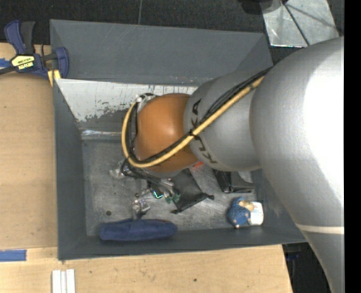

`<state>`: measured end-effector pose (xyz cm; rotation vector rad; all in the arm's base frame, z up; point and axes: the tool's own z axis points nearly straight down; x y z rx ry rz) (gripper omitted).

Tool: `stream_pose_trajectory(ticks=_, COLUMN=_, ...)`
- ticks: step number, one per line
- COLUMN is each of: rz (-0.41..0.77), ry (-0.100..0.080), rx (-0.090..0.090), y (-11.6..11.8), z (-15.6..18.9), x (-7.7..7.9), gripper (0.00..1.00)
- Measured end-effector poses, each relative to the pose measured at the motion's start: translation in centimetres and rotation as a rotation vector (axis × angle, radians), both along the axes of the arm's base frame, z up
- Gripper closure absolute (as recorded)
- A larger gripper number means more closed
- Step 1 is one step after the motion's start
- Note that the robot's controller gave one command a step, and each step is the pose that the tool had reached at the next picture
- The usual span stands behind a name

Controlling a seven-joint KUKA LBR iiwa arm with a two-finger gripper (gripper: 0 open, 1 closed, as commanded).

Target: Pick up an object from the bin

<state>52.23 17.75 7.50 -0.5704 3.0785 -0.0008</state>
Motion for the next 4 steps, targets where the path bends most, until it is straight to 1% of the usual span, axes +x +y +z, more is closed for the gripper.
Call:
stream_pose_trajectory(ticks=1, rz=0.895, ry=0.004, rx=-0.004, y=3.2, z=2.6, x=1.3, gripper=0.0)
stream_pose_trajectory(ticks=2, rz=1.249, ry=-0.001, rx=-0.008, y=2.7, z=-0.1, x=-0.3, gripper=0.0)
stream_pose_trajectory(ticks=3, rz=1.247, ry=0.0, rx=-0.008, y=2.7, z=-0.1, x=-0.3, gripper=0.0)
stream_pose_trajectory(ticks=4, rz=1.656, ry=0.004, rx=-0.013, y=-4.4, z=5.0, x=1.0, gripper=0.0)
